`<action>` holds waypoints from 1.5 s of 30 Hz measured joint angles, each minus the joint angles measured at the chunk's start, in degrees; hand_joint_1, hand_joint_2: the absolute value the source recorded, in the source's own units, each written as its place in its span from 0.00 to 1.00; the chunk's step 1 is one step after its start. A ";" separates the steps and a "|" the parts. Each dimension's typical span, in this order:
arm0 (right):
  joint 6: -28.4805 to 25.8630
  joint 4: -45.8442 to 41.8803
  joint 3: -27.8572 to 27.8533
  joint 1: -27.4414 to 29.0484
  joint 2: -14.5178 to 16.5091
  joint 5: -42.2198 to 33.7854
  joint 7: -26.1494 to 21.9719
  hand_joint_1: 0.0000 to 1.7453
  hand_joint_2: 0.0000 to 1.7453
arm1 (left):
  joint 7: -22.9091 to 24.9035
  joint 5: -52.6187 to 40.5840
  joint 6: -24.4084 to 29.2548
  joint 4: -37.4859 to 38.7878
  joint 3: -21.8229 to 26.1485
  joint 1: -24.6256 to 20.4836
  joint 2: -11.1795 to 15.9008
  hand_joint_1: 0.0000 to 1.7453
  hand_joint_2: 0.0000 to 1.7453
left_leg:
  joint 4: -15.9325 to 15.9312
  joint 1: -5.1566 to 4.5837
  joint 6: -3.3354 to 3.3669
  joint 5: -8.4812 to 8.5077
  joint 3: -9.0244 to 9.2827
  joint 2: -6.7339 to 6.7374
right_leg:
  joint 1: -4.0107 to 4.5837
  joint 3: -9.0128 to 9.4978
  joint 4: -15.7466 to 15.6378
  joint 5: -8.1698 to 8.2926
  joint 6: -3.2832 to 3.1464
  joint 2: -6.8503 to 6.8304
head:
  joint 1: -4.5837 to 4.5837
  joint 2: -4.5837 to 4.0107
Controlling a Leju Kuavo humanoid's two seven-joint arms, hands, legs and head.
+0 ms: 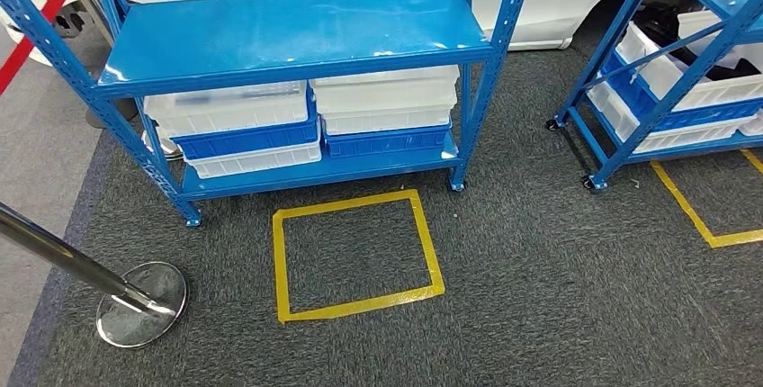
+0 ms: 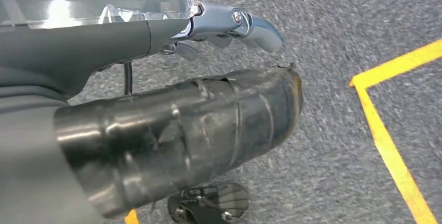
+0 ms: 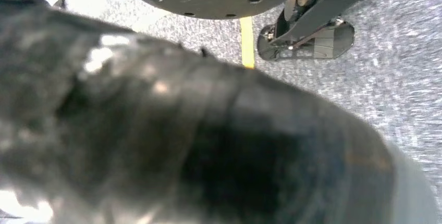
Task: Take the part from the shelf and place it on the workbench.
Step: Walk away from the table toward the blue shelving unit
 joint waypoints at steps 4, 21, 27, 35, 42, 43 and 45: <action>0.00 -0.02 0.00 0.17 -0.11 0.10 0.05 0.00 0.00 | 0.01 -0.04 0.04 0.01 0.00 0.22 -0.05 0.00 0.00 | 0.07 0.33 -0.54 -1.84 1.95 -0.12 | -0.94 -5.06 2.88 0.90 1.08 -0.17 | -0.02 0.00; -0.02 0.08 -0.50 0.44 -0.30 0.80 0.33 0.00 0.00 | 0.46 -0.04 2.04 0.01 0.04 -0.08 -0.14 0.00 0.00 | 8.36 0.45 -3.13 -2.29 -4.82 -0.01 | -0.31 2.22 -9.29 5.54 -2.25 -0.20 | -0.15 0.00; 0.06 0.04 -0.78 0.04 -0.17 0.93 0.27 0.00 0.00 | 1.84 -0.18 4.04 0.01 0.08 -0.20 -0.27 0.00 0.00 | 1.52 -0.11 -1.38 0.88 -2.92 -0.09 | -0.34 3.09 -9.64 4.21 -0.60 -0.20 | -0.36 0.00; 0.06 0.03 -1.50 0.04 -0.15 0.92 0.87 0.00 0.00 | 3.72 -0.56 6.21 0.00 0.13 -0.48 -0.58 0.00 0.75 | 0.82 0.33 -0.90 0.13 -1.30 -0.02 | -0.99 -4.16 1.24 2.69 0.80 -0.32 | -0.35 0.00; 0.03 0.02 -2.37 -0.15 -0.13 0.68 2.09 0.00 0.00 | 3.88 -0.39 6.28 0.01 0.31 -0.63 -0.78 0.00 1.00 | 1.68 0.17 -2.89 -1.05 -1.14 -0.10 | -0.81 -0.35 -9.36 7.51 -0.72 -0.23 | -0.39 0.00; -0.01 0.02 -2.45 -0.15 -0.11 0.67 2.20 0.00 0.00 | 3.87 -0.42 6.26 0.01 0.31 -0.63 -0.78 0.00 1.00 | 2.72 0.24 -3.20 -1.87 -1.57 -0.08 | -0.90 -0.27 -9.61 7.66 -1.09 -0.30 | -0.39 0.00; -0.14 0.01 -2.59 -0.13 -0.09 0.66 2.43 0.00 0.00 | 3.85 -0.43 6.12 0.01 0.31 -0.63 -0.78 0.00 1.00 | 8.28 0.41 -3.75 -5.21 -4.01 -0.03 | -0.98 -0.20 -9.93 7.84 -1.63 -0.44 | -0.40 0.01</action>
